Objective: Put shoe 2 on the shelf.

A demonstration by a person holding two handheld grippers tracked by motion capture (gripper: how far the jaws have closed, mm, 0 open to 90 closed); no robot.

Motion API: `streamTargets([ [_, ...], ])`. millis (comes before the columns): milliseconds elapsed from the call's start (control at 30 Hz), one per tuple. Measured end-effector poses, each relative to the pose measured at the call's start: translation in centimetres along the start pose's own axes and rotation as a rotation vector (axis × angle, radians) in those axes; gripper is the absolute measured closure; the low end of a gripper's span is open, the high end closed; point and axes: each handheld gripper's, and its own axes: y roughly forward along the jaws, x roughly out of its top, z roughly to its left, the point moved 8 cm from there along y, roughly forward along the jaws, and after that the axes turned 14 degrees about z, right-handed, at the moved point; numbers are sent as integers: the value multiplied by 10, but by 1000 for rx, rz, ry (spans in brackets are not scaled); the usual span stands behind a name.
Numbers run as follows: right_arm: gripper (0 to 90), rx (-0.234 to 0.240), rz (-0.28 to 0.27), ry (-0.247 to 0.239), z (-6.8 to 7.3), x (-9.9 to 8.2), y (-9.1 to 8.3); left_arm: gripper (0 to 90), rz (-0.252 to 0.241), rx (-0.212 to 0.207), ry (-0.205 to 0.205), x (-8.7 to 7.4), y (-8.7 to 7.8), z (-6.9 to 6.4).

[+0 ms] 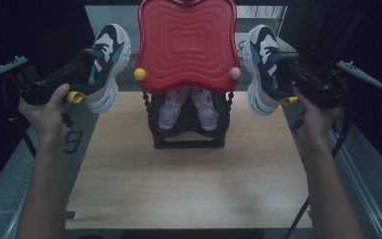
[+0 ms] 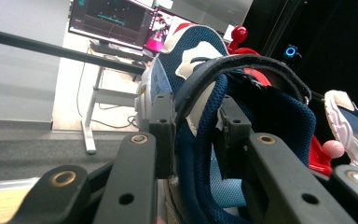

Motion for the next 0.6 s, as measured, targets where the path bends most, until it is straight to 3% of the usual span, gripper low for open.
streamTargets([
  [600, 728, 51, 32, -25, 38, 29, 21, 722, -5, -13, 18, 28, 14, -20],
])
